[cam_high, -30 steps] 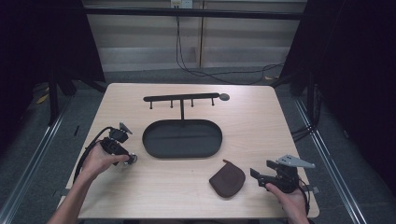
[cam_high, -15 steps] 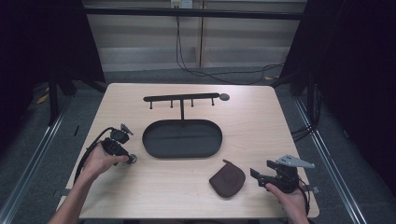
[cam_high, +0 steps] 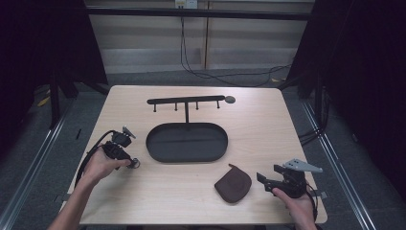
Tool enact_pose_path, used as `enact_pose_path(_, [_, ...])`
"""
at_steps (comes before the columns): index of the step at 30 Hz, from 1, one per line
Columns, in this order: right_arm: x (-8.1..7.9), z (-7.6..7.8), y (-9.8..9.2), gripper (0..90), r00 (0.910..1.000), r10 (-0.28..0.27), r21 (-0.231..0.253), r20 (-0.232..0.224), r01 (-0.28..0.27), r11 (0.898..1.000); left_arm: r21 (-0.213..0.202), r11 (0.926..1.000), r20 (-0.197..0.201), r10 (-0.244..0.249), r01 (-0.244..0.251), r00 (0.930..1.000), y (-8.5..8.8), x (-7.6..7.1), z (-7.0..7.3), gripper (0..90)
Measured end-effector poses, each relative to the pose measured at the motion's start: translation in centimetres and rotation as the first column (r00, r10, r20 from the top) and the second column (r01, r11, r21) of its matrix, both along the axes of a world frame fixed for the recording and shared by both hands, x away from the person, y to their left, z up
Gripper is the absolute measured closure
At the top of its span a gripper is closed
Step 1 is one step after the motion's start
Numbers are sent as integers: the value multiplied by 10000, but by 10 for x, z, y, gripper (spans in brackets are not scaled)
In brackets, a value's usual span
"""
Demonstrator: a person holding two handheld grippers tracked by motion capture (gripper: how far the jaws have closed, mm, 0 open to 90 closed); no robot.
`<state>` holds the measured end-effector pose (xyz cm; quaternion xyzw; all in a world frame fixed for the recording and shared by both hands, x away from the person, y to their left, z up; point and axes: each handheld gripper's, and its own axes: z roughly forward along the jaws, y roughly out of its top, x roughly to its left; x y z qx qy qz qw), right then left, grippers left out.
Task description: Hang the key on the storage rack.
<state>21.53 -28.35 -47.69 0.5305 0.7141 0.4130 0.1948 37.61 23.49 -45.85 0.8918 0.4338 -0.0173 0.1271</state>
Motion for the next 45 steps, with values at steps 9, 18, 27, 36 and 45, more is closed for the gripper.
enact_pose_path(9, [0, 0, 0, 203, 10000, -21, -23, 8, 21, 10000, -114, 9997, 125, -211, 213, 9997, -5, -2, 11, 833])
enact_pose_path(18, [0, 0, -1, 201, 10000, -23, -23, 18, 23, 10000, 272, 9983, 92, -517, 515, 9986, -12, -3, 11, 854])
enact_pose_path(27, [0, 0, -1, 201, 10000, -70, -19, 6, 70, 10000, 214, 9982, 142, -569, 566, 9983, -8, -6, 29, 854])
enact_pose_path(36, [0, 0, 0, 200, 10000, -60, -19, 2, 60, 10000, 282, 9968, 258, -758, 751, 9968, -7, -10, 42, 854])
enact_pose_path(45, [0, 0, 0, 201, 10000, -49, -29, 19, 49, 10000, 409, 9910, 434, -1291, 1273, 9907, -12, -15, 58, 854])
